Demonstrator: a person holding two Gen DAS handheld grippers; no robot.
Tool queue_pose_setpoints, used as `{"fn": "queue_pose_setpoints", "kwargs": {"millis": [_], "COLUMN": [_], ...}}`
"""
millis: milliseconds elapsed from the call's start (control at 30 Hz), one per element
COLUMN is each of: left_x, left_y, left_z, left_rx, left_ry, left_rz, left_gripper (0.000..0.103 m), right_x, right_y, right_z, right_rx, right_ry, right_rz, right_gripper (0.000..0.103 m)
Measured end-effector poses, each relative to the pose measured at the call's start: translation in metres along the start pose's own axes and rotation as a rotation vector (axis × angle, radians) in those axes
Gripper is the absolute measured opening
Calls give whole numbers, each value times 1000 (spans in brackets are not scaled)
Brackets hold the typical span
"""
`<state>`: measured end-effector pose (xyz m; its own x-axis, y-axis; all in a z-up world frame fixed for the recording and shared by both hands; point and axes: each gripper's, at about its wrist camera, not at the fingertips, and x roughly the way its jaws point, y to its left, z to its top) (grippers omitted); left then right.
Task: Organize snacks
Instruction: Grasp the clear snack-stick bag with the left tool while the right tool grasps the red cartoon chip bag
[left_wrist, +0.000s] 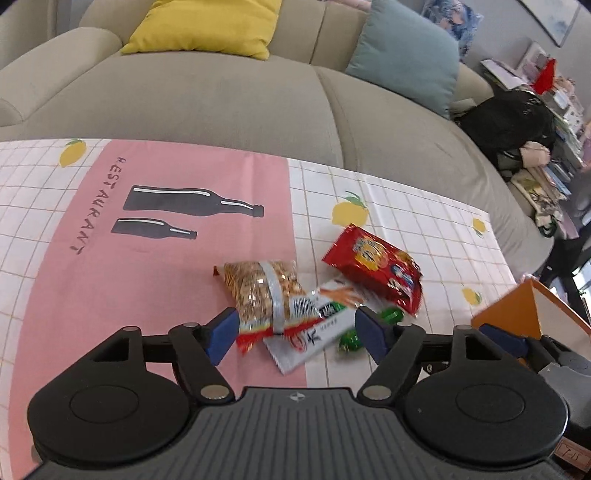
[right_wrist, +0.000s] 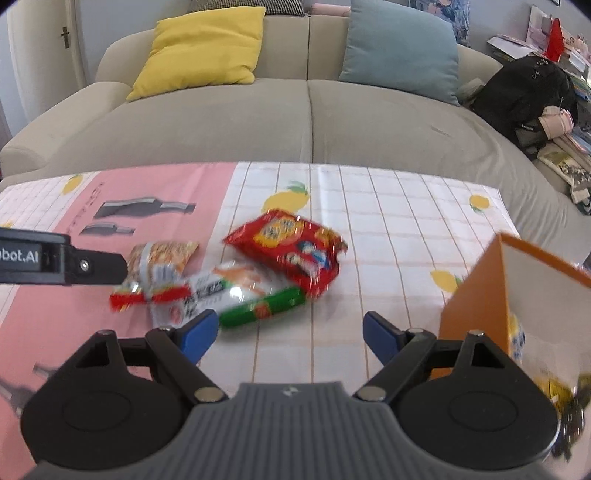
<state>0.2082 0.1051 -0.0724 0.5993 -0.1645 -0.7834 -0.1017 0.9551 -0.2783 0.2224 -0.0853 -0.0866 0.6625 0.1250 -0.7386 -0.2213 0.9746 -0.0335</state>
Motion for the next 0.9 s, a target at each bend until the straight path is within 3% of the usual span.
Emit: {"fn": "queue_pose_setpoints", "kwargs": {"millis": [167,333,633,767,900], "left_x": [31,50,67,75,79], "left_y": [1,-1,-1,1,5], "left_z": [15,21,27,25,23], "left_rx": [-37,-51,-21,-26,-40], "left_ry": [64,96,147,178,184], "left_rz": [59,64,98,98,93], "left_gripper": [84,84,84,83,82], "right_x": [33,67,100,123,134], "right_y": [0,2,16,5,-8], "right_z": [25,42,65,72,74], "right_rx": [-39,-94,-440,-427,-330], "right_ry": [13,55,87,163,207], "right_rz": [-30,-24,14,56,96], "right_gripper": [89,97,100,100,100]}}
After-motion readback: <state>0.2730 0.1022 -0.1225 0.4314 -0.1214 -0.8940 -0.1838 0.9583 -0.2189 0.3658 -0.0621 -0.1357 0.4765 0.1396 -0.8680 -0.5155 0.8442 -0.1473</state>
